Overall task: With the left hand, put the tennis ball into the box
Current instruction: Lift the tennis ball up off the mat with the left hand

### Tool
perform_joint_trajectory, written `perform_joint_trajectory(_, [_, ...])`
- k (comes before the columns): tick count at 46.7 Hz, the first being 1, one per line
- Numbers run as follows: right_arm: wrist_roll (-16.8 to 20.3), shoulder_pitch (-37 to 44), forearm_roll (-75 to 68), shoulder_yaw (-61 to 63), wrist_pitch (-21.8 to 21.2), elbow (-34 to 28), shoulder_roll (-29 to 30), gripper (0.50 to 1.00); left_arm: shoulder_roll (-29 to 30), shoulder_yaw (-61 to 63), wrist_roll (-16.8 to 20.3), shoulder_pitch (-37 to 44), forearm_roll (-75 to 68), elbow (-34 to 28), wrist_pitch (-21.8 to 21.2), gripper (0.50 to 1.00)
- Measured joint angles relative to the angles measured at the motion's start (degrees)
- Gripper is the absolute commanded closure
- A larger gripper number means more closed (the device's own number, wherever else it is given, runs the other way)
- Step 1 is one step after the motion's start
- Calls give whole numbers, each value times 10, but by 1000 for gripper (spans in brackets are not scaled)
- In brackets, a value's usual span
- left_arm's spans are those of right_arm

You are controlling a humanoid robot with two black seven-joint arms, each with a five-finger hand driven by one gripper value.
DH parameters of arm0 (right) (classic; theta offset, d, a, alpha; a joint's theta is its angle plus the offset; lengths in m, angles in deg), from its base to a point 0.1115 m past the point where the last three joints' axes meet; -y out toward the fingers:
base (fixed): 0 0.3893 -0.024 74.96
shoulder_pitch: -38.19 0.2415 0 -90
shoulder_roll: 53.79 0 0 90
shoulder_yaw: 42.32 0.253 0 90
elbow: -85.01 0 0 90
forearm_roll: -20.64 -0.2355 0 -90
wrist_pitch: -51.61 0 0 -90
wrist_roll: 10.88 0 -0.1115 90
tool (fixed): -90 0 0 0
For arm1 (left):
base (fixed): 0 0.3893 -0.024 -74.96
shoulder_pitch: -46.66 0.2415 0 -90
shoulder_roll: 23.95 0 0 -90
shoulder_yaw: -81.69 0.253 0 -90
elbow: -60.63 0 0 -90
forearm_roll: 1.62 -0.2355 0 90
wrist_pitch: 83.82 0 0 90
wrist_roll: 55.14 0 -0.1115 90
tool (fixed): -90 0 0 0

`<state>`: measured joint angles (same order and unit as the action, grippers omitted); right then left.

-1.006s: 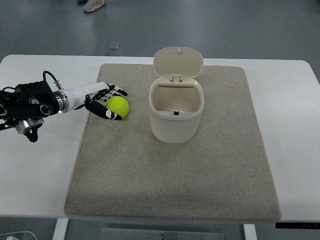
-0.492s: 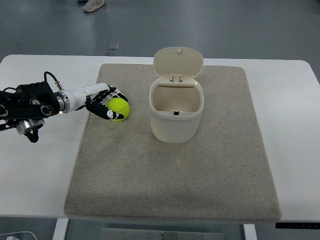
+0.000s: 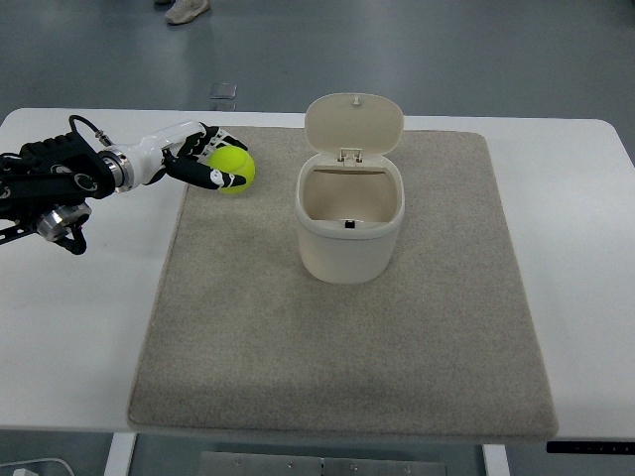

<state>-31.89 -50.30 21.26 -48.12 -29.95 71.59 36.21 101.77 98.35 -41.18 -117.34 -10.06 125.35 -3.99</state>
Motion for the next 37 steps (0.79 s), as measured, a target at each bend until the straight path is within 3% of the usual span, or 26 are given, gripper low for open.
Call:
perform_joint_trajectory(6, [0,0,0,0,0,0,0,562,-6,-140,2,59,22,-51,11,1000])
perform_joint_trajectory(13, [0,0,0,0,0,0,0,562,-9,-280,2,103,24,-59,25,1000])
perform_joint_trajectory(37, [0,0,0,0,0,0,0,562,-44,-419,28,77,16,-34,98,1000])
